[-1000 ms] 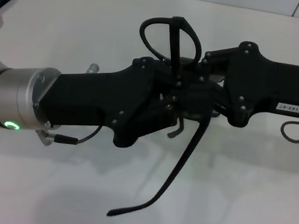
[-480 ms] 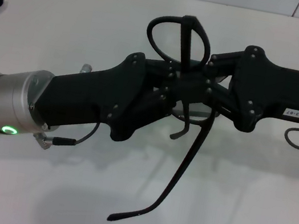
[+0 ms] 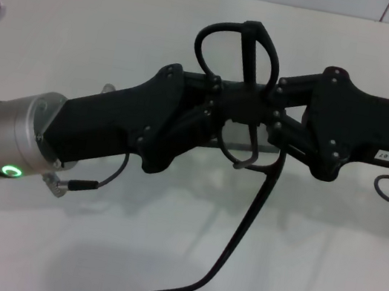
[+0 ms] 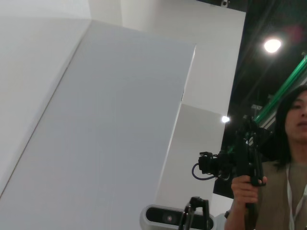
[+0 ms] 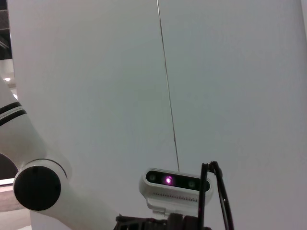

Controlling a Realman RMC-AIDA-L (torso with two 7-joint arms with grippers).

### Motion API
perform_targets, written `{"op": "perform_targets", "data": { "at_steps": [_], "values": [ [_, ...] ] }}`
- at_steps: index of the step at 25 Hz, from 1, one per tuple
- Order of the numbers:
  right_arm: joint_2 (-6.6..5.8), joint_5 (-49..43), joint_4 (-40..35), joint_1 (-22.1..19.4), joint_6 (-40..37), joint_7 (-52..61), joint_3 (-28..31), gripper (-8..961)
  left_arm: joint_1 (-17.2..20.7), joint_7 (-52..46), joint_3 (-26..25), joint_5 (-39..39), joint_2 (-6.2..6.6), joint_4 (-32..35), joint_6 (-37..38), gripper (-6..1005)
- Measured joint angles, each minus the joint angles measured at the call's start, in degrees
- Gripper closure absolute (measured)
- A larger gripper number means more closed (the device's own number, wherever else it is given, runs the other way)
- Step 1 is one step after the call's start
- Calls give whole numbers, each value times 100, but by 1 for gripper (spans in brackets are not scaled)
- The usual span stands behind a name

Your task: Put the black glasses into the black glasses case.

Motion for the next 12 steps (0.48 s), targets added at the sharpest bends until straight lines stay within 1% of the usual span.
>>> {"op": "perform_targets", "data": {
  "at_steps": [5, 7, 9, 12],
  "values": [
    [-8, 119, 98, -31, -33, -87, 8, 856, -1, 1, 33, -2, 0, -8, 19, 949],
    [-17, 171, 197, -53, -60, -150, 107, 856, 11, 2, 39, 5, 8, 20, 106, 948],
    [-24, 184, 336, -64, -215, -162, 329, 856, 64, -6, 36, -26, 31, 97, 197, 948],
    [-25, 196, 716, -67, -881, -170, 995, 856, 355, -94, 34, -183, 61, 527, 226, 948]
  ]
}}
